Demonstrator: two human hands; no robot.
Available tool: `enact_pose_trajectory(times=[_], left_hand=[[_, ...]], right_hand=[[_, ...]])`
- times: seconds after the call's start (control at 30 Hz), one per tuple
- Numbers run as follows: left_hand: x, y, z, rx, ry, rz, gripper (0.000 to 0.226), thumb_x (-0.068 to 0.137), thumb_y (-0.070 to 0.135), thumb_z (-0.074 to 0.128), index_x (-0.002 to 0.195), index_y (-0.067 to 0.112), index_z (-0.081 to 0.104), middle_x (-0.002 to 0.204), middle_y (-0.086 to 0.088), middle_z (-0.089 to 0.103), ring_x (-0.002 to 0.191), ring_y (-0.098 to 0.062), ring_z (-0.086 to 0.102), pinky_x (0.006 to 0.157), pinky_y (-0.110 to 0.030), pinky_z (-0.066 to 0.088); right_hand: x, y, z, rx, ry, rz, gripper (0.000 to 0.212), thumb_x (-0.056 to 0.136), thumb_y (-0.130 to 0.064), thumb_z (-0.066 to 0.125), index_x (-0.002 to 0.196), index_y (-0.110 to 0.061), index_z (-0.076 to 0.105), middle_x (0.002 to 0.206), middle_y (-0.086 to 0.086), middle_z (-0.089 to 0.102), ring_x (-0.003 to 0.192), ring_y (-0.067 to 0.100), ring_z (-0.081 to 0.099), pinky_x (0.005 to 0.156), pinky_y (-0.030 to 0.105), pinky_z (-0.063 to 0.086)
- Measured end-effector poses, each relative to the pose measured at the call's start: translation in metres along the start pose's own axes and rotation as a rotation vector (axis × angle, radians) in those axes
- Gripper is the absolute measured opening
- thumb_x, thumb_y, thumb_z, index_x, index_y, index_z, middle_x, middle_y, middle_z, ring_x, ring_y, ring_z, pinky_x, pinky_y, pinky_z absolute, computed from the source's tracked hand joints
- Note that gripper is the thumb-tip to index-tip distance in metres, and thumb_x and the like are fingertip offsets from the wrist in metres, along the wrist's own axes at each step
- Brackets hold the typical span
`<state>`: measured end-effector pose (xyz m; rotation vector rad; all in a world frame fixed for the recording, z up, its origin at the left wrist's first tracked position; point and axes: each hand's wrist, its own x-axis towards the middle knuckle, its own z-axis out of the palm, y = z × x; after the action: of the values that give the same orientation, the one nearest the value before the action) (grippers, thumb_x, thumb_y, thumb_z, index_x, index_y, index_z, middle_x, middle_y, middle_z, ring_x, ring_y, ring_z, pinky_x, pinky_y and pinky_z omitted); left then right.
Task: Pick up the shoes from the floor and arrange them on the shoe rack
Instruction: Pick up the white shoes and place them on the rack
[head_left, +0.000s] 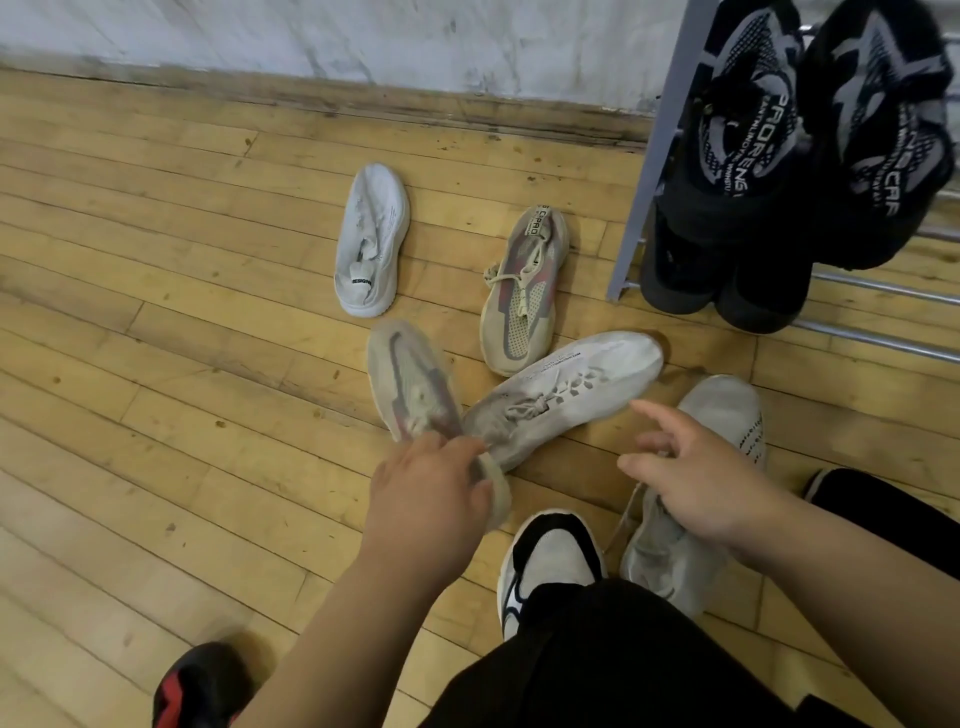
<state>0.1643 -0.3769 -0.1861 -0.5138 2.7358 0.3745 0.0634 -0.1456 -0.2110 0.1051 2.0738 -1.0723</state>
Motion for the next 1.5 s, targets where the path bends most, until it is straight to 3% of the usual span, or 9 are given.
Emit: enact_pose_trajectory(times=[0.17, 0.3, 0.4, 0.57, 0.7, 0.83, 1.0, 1.2, 1.5], left_hand=[[0.023, 0.022, 0.006, 0.028, 0.18, 0.052, 0.048, 0.095, 0.049, 0.058, 0.14, 0.034, 0.054, 0.121, 0.001, 0.051, 0.117, -0.024, 0.048, 0.102, -0.04, 0.04], [0.073, 0.034, 0.022, 0.075, -0.143, 0.087, 0.092, 0.086, 0.056, 0.066, 0.159, 0.038, 0.013, 0.151, -0.008, 0.04, 0.144, -0.035, 0.031, 0.121, -0.05, 0.021], [0.09, 0.03, 0.037, 0.173, -0.193, 0.09, 0.089, 0.089, 0.055, 0.061, 0.159, 0.035, 0.01, 0.146, -0.009, 0.052, 0.136, -0.037, 0.045, 0.119, -0.051, 0.025], [0.056, 0.039, 0.01, -0.453, -0.121, 0.039, 0.076, 0.082, 0.057, 0.071, 0.148, 0.039, 0.038, 0.118, 0.013, 0.062, 0.099, -0.009, 0.064, 0.088, -0.031, 0.052], [0.016, 0.042, -0.01, -0.809, -0.168, 0.073, 0.064, 0.08, 0.047, 0.084, 0.129, 0.053, 0.043, 0.106, 0.025, 0.069, 0.093, 0.007, 0.068, 0.08, -0.014, 0.054], [0.012, 0.02, -0.031, -0.97, -0.268, 0.112, 0.082, 0.079, 0.056, 0.08, 0.15, 0.045, 0.04, 0.114, 0.014, 0.07, 0.103, -0.005, 0.071, 0.087, -0.028, 0.059], [0.085, -0.034, -0.042, -0.58, 0.103, -0.175, 0.063, 0.095, 0.057, 0.06, 0.153, 0.043, 0.038, 0.145, 0.004, 0.051, 0.119, -0.019, 0.061, 0.099, -0.047, 0.054], [0.18, -0.068, -0.049, -0.077, -0.091, -0.161, 0.076, 0.097, 0.042, 0.061, 0.163, 0.04, 0.022, 0.172, -0.003, -0.013, 0.146, -0.041, 0.04, 0.103, -0.042, 0.049], [0.2, -0.091, -0.031, -0.098, -0.11, -0.148, 0.057, 0.102, 0.017, 0.053, 0.156, 0.004, 0.039, 0.168, -0.008, 0.025, 0.149, -0.031, 0.035, 0.112, -0.036, 0.035]], right_hand=[[0.002, 0.001, -0.002, -0.02, 0.0, 0.006, 0.069, 0.095, -0.036, 0.067, 0.156, -0.044, 0.034, 0.144, -0.005, 0.053, 0.127, 0.014, 0.051, 0.1, 0.03, 0.038], [-0.002, -0.004, -0.005, -0.002, -0.02, 0.01, 0.072, 0.095, -0.037, 0.068, 0.157, -0.046, 0.031, 0.147, -0.004, 0.052, 0.127, 0.015, 0.051, 0.098, 0.031, 0.038], [-0.004, -0.008, -0.008, 0.007, -0.025, -0.005, 0.073, 0.096, -0.037, 0.067, 0.156, -0.051, 0.028, 0.148, -0.002, 0.052, 0.125, 0.014, 0.053, 0.099, 0.031, 0.038], [-0.008, -0.019, -0.01, 0.103, -0.065, -0.033, 0.065, 0.099, -0.044, 0.061, 0.151, -0.062, 0.026, 0.141, 0.011, 0.059, 0.117, 0.022, 0.064, 0.109, 0.047, 0.047], [-0.006, -0.036, 0.002, 0.248, -0.127, -0.058, 0.054, 0.092, -0.058, 0.059, 0.132, -0.081, 0.031, 0.141, -0.011, 0.058, 0.121, 0.014, 0.063, 0.108, 0.047, 0.049], [0.0, -0.049, 0.009, 0.416, -0.061, -0.043, 0.05, 0.104, -0.023, 0.056, 0.144, -0.051, 0.046, 0.127, -0.011, 0.059, 0.103, 0.011, 0.064, 0.064, 0.022, 0.058], [0.005, -0.054, 0.02, 0.281, -0.115, -0.067, 0.064, 0.099, -0.02, 0.061, 0.15, -0.052, 0.04, 0.149, -0.008, 0.047, 0.127, 0.015, 0.054, 0.106, 0.042, 0.051], [0.012, -0.058, 0.034, 0.439, -0.073, 0.032, 0.06, 0.102, -0.018, 0.061, 0.149, -0.051, 0.043, 0.142, -0.007, 0.056, 0.115, 0.016, 0.064, 0.097, 0.044, 0.058], [0.021, -0.055, 0.027, 0.532, -0.051, 0.111, 0.058, 0.104, -0.02, 0.059, 0.151, -0.049, 0.04, 0.136, -0.005, 0.06, 0.109, 0.018, 0.068, 0.075, 0.037, 0.06]])
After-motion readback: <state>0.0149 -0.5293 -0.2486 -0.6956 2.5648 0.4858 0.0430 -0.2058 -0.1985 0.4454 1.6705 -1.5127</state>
